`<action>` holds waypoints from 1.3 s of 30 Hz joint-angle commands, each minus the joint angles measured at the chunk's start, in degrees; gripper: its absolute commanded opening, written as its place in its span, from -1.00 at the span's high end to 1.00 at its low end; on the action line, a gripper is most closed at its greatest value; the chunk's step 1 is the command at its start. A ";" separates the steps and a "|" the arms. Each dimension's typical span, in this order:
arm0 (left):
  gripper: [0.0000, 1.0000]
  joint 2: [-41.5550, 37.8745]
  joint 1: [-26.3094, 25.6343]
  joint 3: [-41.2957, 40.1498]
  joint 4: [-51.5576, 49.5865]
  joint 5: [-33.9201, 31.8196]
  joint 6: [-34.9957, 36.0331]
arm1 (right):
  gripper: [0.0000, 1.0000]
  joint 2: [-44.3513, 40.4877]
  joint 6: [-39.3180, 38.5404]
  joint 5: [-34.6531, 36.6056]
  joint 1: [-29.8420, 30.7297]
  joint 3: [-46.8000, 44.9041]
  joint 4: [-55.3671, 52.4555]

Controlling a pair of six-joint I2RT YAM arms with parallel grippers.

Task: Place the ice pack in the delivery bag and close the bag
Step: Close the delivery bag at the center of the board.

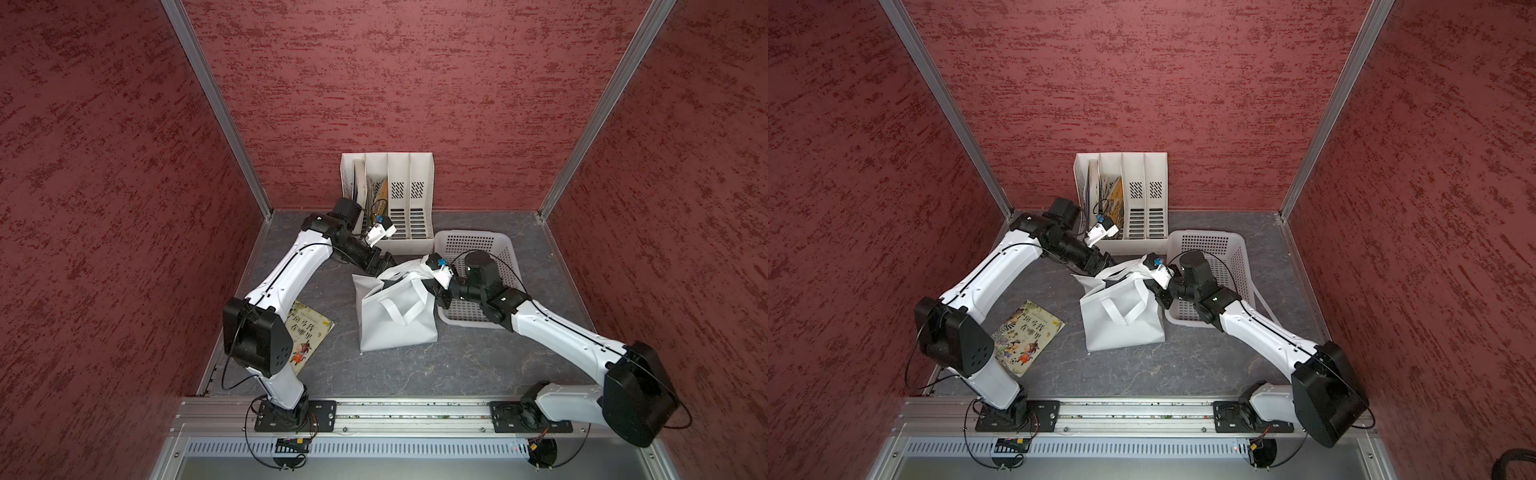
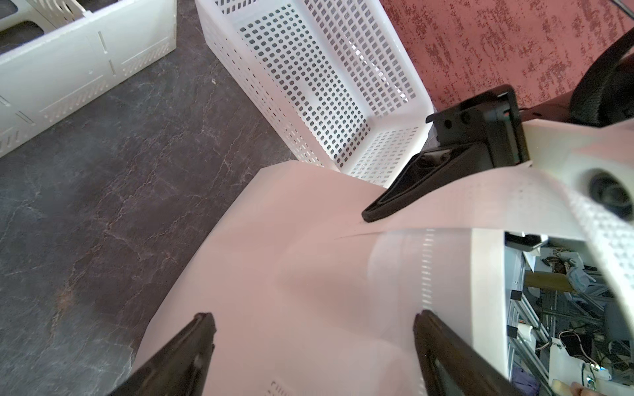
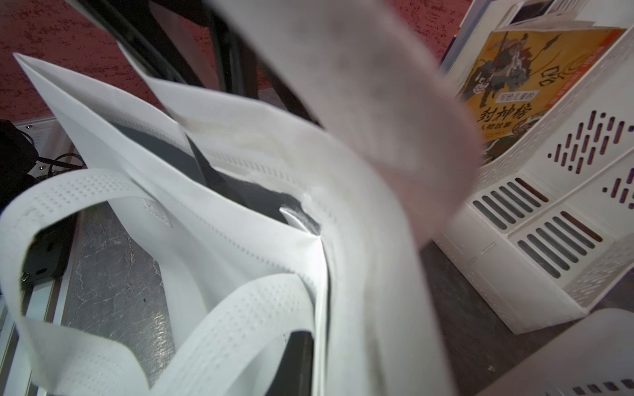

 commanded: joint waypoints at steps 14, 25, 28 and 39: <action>-1.00 -27.00 11.71 -24.69 39.94 -1.45 -9.67 | 1.00 -5.24 -2.29 0.99 -0.37 -2.80 -1.17; -1.00 -47.73 24.75 -53.95 60.79 21.62 -9.17 | 1.00 -6.44 -0.17 -0.19 -3.83 -4.30 0.77; -0.84 -51.38 19.95 -58.72 55.75 19.30 0.50 | 1.00 -5.65 0.17 -0.71 -3.81 -3.54 0.48; -1.00 -48.58 15.99 -58.91 57.73 24.25 3.70 | 1.00 -4.85 -1.17 -1.60 -3.84 -1.94 -0.96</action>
